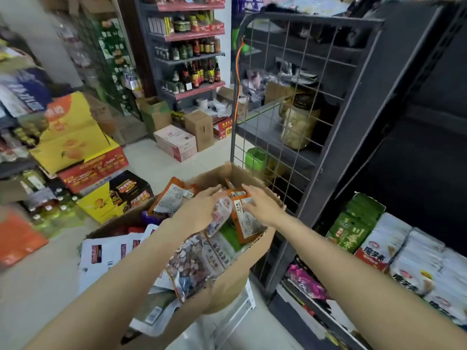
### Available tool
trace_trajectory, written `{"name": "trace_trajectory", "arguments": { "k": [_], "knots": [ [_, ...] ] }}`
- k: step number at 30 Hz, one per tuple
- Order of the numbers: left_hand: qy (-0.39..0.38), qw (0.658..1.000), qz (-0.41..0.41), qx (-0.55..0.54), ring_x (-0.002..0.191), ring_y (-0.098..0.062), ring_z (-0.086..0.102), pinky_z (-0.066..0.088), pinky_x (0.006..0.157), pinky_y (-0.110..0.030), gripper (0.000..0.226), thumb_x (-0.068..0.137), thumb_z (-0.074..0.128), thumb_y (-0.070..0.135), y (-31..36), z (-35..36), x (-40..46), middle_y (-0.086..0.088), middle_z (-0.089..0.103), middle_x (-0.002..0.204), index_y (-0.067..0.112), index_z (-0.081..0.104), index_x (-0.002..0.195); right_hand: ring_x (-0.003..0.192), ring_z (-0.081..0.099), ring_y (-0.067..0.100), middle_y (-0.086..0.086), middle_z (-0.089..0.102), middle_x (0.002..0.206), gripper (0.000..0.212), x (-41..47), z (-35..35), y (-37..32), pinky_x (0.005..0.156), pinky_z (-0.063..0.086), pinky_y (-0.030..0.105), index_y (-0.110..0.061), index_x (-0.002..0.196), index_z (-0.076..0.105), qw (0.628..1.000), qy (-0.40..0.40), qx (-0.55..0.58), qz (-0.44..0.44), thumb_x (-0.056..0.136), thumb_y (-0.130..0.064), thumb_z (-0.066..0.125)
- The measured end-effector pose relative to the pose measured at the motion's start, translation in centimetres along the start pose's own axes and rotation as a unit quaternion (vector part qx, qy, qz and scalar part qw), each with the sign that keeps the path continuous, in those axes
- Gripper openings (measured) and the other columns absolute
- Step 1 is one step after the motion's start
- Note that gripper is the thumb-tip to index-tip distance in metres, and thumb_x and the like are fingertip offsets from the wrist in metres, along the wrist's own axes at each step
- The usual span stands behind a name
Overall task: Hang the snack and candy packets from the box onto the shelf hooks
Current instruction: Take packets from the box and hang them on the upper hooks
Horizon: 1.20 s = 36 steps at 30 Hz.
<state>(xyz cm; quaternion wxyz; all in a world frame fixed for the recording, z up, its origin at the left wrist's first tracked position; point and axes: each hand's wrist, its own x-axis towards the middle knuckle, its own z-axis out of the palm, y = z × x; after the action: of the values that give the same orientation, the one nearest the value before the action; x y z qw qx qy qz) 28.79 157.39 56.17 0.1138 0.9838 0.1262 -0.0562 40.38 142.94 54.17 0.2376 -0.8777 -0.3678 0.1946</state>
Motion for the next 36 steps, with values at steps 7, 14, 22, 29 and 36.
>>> {"name": "trace_trajectory", "arguments": {
  "k": [7, 14, 22, 29, 36],
  "knots": [
    [-0.017, 0.998, 0.036, 0.055, 0.144, -0.021, 0.018, 0.023, 0.114, -0.039, 0.055, 0.098, 0.042, 0.013, -0.7, 0.6, 2.6, 0.003, 0.010, 0.159, 0.028, 0.024, 0.148, 0.117, 0.049, 0.026, 0.011, 0.037, 0.137, 0.047, 1.8, -0.2, 0.8, 0.095, 0.039, 0.030, -0.014, 0.140, 0.041, 0.997, -0.019, -0.072, 0.025, 0.094, -0.015, 0.052],
    [0.098, 0.981, 0.127, 0.113, 0.129, -0.016, 0.039, 0.024, 0.108, -0.035, 0.017, 0.095, 0.049, 0.023, -0.8, -1.1, 3.5, 0.006, 0.049, 0.134, 0.023, 0.058, 0.109, 0.083, 0.059, 0.016, 0.002, 0.061, 0.091, 0.011, -0.6, -3.3, 1.6, 0.073, 0.045, 0.029, -0.014, 0.094, 0.067, 0.998, 0.062, 0.008, 0.017, 0.093, -0.020, 0.058],
    [0.110, 0.960, 0.211, -0.147, 0.093, -0.021, 0.061, 0.048, 0.082, -0.038, 0.014, 0.095, 0.048, 0.021, 3.5, -9.2, 3.2, 0.003, 0.063, 0.092, 0.031, 0.053, 0.086, 0.059, 0.056, 0.001, -0.010, 0.057, 0.063, 0.024, -4.7, -11.3, 1.0, 0.063, 0.047, 0.030, -0.026, 0.070, 0.055, 0.954, 0.253, 0.163, -0.019, 0.093, -0.017, 0.057],
    [0.205, 0.921, 0.281, -0.174, 0.054, -0.009, 0.038, 0.028, 0.055, -0.020, 0.019, 0.092, 0.056, 0.009, 13.6, -13.6, 3.0, 0.006, 0.044, 0.062, 0.015, 0.043, 0.079, 0.054, 0.055, 0.008, -0.007, 0.059, 0.060, 0.018, -10.1, -18.4, 0.3, 0.058, 0.044, 0.031, -0.019, 0.072, 0.060, 0.925, 0.361, 0.107, -0.051, 0.090, -0.021, 0.061],
    [0.260, 0.892, 0.331, -0.164, 0.056, -0.005, 0.044, 0.032, 0.055, -0.024, 0.018, 0.090, 0.060, 0.013, 25.1, -16.9, 2.4, 0.007, 0.049, 0.061, 0.014, 0.051, 0.074, 0.036, 0.056, 0.013, -0.004, 0.065, 0.058, 0.022, -21.5, -26.8, 2.8, 0.043, 0.043, 0.019, -0.012, 0.073, 0.065, 0.895, 0.423, 0.137, -0.025, 0.091, -0.025, 0.062]
  ]
}}
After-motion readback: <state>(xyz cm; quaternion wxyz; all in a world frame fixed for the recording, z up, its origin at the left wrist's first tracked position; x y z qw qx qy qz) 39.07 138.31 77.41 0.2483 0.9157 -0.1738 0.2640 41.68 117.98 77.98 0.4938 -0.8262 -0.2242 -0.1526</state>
